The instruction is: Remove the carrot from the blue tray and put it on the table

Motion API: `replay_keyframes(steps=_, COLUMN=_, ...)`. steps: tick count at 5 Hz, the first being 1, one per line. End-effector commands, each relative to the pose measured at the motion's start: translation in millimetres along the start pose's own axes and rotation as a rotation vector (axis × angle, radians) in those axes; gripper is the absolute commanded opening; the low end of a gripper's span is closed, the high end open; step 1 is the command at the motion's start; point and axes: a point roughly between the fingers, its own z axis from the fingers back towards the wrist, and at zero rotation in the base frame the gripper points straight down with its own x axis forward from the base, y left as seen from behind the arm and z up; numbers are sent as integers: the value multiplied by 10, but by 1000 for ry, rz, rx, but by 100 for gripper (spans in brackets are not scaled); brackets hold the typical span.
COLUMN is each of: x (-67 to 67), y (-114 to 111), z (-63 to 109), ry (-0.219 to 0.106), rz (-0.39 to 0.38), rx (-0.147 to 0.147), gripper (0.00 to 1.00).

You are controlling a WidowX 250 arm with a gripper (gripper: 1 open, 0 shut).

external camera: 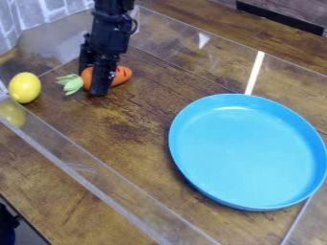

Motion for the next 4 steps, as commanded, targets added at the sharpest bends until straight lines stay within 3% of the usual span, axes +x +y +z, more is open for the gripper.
replay_keyframes(steps=1, x=-121, y=69, z=107, ry=-41, rz=-1, rx=21, gripper=0)
replay_keyframes(steps=3, x=-354, y=100, z=197, ry=-58, rz=121, rx=-33, gripper=0)
replay_keyframes(steps=4, x=-479, y=97, z=209, ry=-76, rz=135, rx=-55, gripper=0)
